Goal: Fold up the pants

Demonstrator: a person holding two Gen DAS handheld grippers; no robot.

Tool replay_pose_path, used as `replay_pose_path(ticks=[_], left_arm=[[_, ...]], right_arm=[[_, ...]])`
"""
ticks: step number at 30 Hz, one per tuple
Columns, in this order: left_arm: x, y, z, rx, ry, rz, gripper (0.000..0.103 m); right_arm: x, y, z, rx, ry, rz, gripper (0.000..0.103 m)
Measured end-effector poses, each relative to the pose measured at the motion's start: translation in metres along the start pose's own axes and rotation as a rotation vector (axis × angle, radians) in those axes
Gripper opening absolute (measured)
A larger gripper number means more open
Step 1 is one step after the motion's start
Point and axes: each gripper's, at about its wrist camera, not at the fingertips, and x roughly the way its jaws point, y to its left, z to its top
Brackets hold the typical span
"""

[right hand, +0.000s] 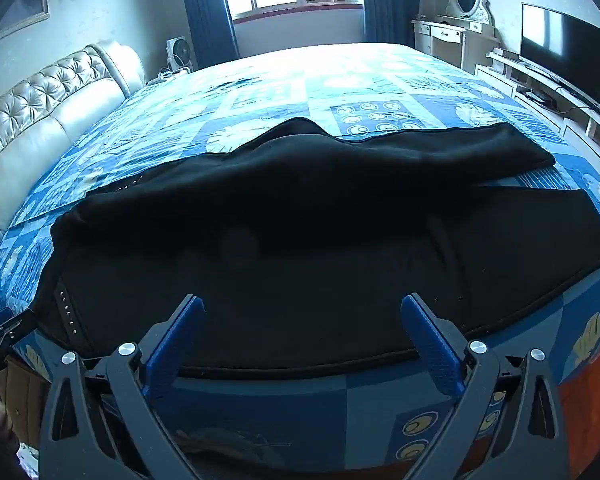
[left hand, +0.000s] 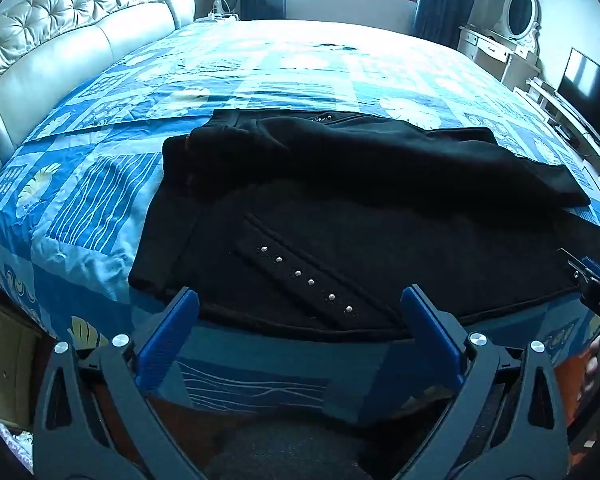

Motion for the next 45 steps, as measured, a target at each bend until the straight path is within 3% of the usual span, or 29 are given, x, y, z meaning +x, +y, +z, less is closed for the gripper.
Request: replay_pose_path(ticks=[45], left_arm=[[0.0002, 0.0035, 0.0006, 0.0, -0.008, 0.023, 0.101]], right_arm=[[0.003, 0.0031, -0.0041, -0.01, 0.008, -0.007, 0.098]])
